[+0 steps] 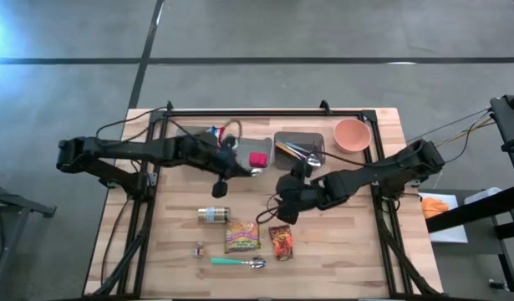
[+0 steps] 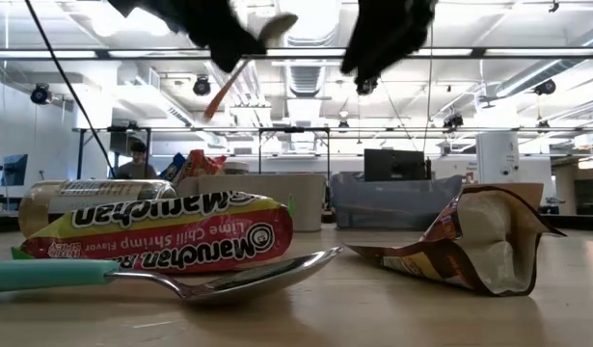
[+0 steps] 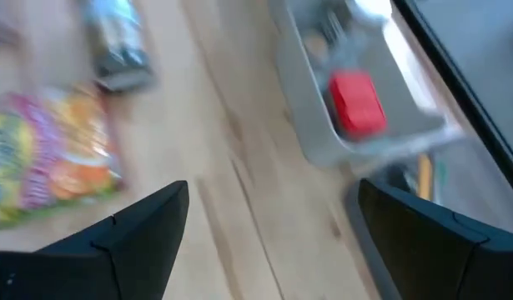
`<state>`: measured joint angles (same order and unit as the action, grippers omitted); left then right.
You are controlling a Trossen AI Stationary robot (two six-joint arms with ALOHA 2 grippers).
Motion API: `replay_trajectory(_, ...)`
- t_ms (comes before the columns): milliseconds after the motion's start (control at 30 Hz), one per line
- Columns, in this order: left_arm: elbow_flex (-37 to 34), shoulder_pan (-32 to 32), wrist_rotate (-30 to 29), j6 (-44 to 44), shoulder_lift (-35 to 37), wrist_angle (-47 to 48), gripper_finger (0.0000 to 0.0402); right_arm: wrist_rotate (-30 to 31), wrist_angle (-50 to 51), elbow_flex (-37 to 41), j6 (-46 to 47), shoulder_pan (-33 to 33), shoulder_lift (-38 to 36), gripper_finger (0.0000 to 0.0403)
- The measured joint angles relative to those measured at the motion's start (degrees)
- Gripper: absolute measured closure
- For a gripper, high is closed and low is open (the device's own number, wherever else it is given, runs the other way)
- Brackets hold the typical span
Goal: Pick & Place Food Item
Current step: Put the orange spoon into the black bin
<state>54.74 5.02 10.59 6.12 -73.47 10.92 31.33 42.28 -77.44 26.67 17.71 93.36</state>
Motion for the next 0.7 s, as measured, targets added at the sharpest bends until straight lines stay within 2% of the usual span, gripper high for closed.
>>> replay_trajectory(200,0.1,0.0,6.2,-4.5,1.2,-7.5,0.0396,-0.1,-9.3,0.4,-7.2,2.0,-2.0,0.0055)
replay_trajectory(433,0.1,-0.1,7.1,-6.8,1.0,-9.4,0.0396,0.4,-16.3,1.0,-10.4,2.0,-2.2,0.0055)
replay_trajectory(500,0.1,-0.1,7.5,-7.5,1.0,-12.2,0.0397,1.1,-20.9,1.4,-12.5,2.0,-2.1,0.0055)
replay_trajectory(700,0.1,-0.2,15.1,-9.4,1.0,-23.8,0.0397,4.4,-33.6,1.5,-20.9,2.0,-2.1,0.0055)
